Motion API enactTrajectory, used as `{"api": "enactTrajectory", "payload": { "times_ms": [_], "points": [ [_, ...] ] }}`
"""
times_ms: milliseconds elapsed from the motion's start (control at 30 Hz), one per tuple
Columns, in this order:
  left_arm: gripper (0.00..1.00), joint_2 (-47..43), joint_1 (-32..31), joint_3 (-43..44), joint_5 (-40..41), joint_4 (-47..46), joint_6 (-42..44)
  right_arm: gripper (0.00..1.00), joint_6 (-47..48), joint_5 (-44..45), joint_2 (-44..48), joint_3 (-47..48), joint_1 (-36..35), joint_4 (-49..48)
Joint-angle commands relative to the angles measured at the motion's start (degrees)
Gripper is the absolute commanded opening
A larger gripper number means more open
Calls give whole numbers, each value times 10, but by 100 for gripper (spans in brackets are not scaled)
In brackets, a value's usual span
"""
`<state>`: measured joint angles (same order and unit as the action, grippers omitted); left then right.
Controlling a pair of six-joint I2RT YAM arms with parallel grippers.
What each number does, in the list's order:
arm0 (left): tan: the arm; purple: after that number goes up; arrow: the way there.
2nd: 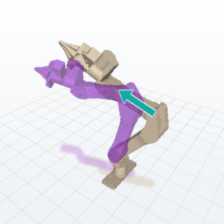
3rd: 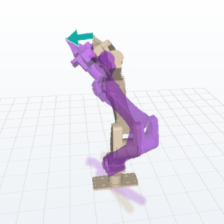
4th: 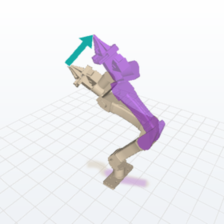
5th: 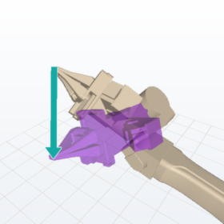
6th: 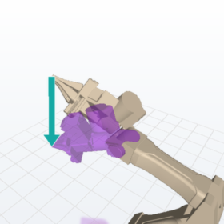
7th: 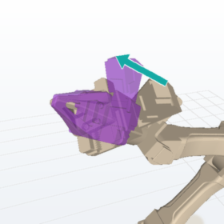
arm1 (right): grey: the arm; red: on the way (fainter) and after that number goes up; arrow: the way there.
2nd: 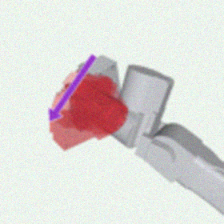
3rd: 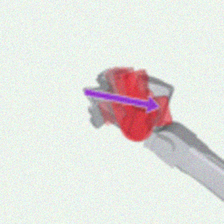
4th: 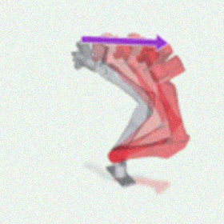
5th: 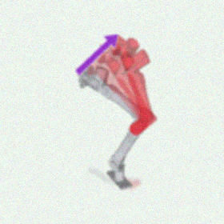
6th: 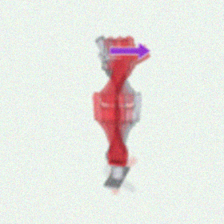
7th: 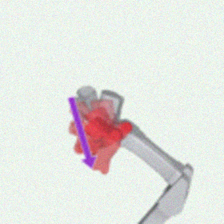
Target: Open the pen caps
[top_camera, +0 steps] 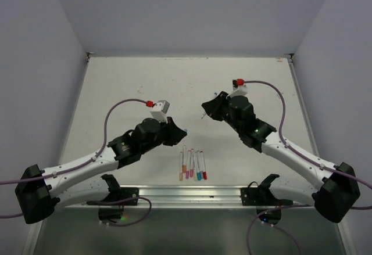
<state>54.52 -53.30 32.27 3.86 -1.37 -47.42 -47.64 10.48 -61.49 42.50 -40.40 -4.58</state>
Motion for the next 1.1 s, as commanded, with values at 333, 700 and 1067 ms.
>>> {"api": "enactTrajectory", "payload": {
  "times_ms": [333,700,1067],
  "points": [
    [0,147,225,97,164,184,65,0,147,-4,-272,230,140,404],
    [0,277,317,125,201,125,120,0,253,58,-405,336,241,485],
    [0,392,380,167,120,58,126,0,285,7,-508,422,244,445]
  ]
}}
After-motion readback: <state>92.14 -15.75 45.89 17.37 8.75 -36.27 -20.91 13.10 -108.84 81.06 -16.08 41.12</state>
